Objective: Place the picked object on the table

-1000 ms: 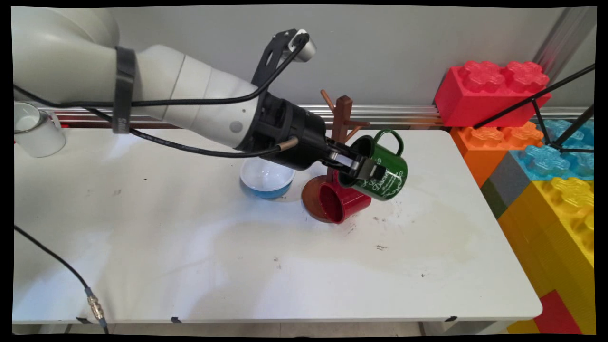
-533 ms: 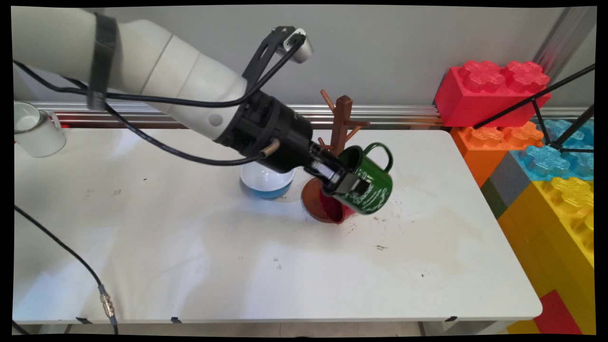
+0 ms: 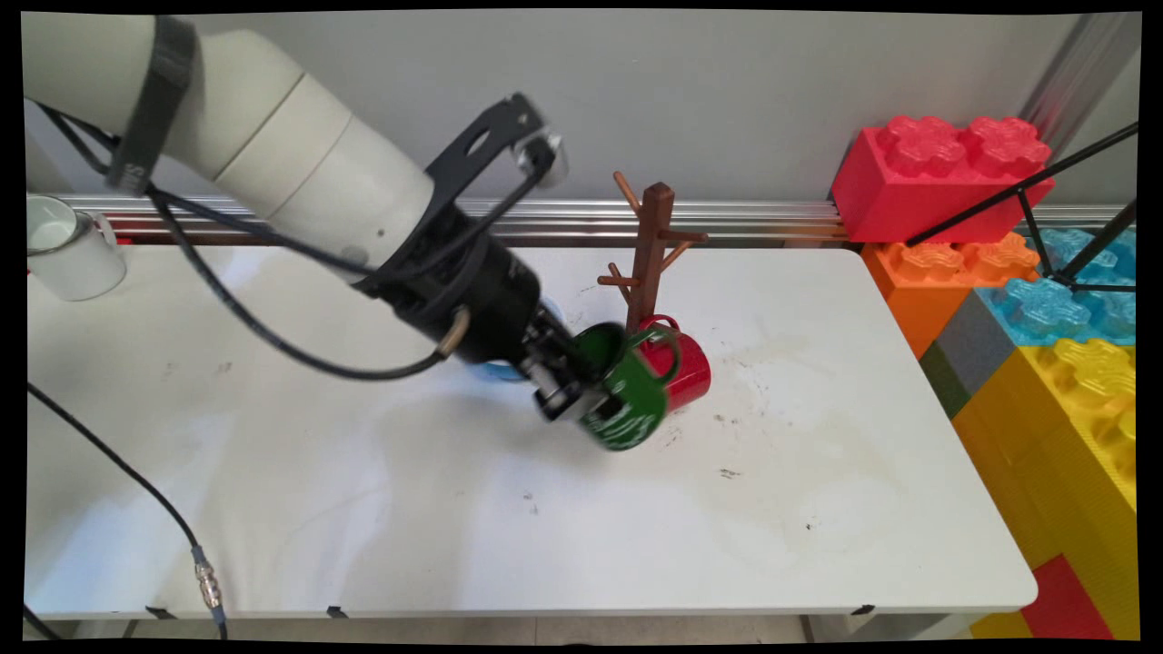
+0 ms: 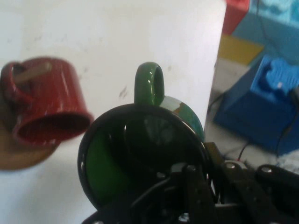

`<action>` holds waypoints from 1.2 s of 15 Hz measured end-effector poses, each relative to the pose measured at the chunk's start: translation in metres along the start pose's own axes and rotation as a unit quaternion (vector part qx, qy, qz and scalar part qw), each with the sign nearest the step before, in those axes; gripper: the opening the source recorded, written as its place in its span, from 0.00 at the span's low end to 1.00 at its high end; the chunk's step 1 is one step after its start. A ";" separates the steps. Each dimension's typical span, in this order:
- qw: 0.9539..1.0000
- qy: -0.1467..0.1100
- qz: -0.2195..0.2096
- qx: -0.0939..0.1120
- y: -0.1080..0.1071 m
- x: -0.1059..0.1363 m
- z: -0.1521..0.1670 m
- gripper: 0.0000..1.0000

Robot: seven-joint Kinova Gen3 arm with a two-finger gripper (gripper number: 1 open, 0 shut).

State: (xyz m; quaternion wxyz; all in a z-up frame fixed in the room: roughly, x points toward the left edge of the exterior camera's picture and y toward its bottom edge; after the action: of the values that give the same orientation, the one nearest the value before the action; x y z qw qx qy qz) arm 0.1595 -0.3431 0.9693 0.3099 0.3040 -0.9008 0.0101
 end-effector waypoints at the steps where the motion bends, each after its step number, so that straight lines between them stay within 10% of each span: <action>1: 1.000 -0.014 0.010 0.006 0.000 -0.003 0.001 0.00; 6: 0.994 -0.078 0.068 0.038 0.001 -0.015 0.017 0.00; 18: 0.963 -0.197 0.146 0.108 -0.008 -0.046 0.085 0.00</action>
State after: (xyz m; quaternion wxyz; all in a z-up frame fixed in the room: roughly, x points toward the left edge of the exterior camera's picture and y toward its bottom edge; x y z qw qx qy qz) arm 0.1453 -0.3424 0.8736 0.0870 0.1967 -0.9722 0.0921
